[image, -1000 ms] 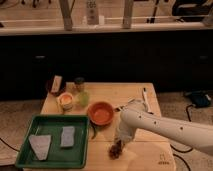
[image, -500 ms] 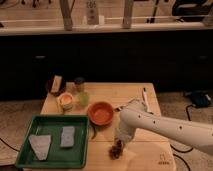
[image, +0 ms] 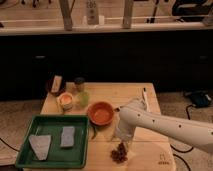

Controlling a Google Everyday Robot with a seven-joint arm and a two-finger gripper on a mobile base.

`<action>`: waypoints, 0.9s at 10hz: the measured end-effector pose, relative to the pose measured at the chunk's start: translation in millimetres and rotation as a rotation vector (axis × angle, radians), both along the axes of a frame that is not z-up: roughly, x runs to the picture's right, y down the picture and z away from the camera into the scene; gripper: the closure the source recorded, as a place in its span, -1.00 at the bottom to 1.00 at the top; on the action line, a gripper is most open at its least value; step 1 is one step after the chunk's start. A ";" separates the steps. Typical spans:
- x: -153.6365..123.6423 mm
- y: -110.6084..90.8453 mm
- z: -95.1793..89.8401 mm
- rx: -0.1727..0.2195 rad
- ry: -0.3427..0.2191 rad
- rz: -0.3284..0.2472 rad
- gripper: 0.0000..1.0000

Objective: Place grapes in table surface

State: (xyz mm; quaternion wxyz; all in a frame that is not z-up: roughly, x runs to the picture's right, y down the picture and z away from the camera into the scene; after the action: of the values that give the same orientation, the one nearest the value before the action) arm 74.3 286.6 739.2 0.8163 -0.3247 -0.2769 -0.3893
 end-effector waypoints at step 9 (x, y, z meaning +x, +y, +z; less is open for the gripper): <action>-0.5 -5.4 -2.2 0.004 -0.052 0.011 -0.60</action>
State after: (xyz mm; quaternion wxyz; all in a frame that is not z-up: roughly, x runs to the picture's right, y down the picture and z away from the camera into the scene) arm 73.8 281.2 737.0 0.8115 -0.3115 -0.2991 -0.3937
